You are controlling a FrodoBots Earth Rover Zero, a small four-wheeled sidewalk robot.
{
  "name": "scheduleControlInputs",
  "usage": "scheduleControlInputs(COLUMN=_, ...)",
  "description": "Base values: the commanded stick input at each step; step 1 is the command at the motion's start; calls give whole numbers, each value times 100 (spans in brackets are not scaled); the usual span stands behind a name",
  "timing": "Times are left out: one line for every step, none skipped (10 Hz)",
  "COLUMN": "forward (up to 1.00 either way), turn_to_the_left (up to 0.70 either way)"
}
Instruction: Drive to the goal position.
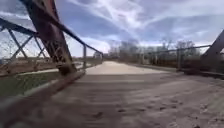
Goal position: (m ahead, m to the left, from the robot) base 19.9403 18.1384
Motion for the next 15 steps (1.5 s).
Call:
scheduleControlInputs(forward=100, turn_to_the_left=1)
scheduleControlInputs(forward=100, turn_to_the_left=1)
scheduleControlInputs(forward=100, turn_to_the_left=1)
scheduleControlInputs(forward=100, turn_to_the_left=1)
scheduleControlInputs(forward=100, turn_to_the_left=1)
scheduleControlInputs(forward=100, turn_to_the_left=1)
scheduleControlInputs(forward=100, turn_to_the_left=1)
scheduleControlInputs(forward=100, turn_to_the_left=1)
scheduleControlInputs(forward=100, turn_to_the_left=1)
scheduleControlInputs(forward=100, turn_to_the_left=1)
scheduleControlInputs(forward=100, turn_to_the_left=1)
scheduleControlInputs(forward=100, turn_to_the_left=1)
scheduleControlInputs(forward=100, turn_to_the_left=1)
scheduleControlInputs(forward=100, turn_to_the_left=1)
scheduleControlInputs(forward=100, turn_to_the_left=1)
